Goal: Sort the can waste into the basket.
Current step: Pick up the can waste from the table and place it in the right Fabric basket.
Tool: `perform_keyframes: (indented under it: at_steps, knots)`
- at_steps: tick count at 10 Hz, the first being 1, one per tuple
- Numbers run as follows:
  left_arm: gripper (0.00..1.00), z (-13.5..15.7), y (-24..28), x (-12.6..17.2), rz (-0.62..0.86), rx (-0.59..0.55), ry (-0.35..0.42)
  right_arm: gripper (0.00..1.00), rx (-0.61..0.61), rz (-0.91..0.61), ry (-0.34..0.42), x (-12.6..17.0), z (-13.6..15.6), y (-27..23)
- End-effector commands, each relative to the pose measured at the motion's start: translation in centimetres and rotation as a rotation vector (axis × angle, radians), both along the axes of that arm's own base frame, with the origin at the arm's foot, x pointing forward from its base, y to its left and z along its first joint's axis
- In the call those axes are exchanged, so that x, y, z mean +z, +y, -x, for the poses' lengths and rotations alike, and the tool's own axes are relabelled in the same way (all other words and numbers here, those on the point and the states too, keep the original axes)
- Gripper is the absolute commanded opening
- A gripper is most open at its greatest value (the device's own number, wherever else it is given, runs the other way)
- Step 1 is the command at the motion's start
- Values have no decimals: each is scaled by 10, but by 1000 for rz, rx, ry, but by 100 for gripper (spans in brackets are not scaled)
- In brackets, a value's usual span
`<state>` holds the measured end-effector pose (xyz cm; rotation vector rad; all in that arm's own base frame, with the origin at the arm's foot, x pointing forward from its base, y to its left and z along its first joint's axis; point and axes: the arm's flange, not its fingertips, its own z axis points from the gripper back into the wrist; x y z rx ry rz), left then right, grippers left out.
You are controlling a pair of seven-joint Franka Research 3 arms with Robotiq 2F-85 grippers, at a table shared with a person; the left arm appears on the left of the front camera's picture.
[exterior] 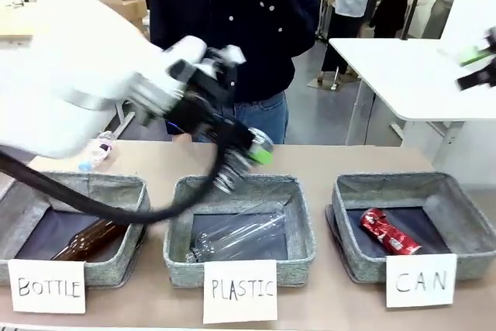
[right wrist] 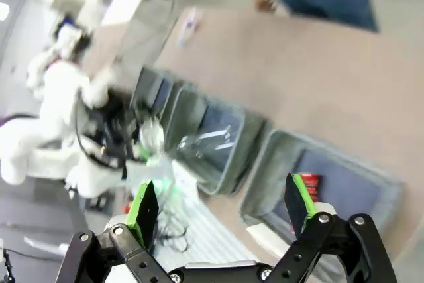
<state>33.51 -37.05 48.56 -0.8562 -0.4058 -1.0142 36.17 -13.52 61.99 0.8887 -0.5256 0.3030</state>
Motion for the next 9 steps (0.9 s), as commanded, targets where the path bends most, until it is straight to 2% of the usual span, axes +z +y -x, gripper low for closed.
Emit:
perform_keyframes:
  at_steps: [1, 3, 4, 5, 6, 9]
  knots:
    - [49, -8, -104, -19, 38, -178, -188, 100, -225, -7, -47, 4, 40, -75]
    - [49, 11, -180, -32, 77, -261, -238, 100, -325, -17, -14, -26, 88, -128]
    - [49, 21, -218, -38, 118, -289, -266, 100, -294, -29, 9, -44, 104, -148]
    - [49, 26, -250, -45, 131, -284, -354, 100, -401, -36, 67, -48, 105, -155]
    - [49, 22, -272, -54, 96, -277, -408, 100, -339, -34, -15, -23, 107, -149]
    - [49, 9, -274, -70, 41, -264, -360, 100, -339, -34, -15, -23, 107, -149]
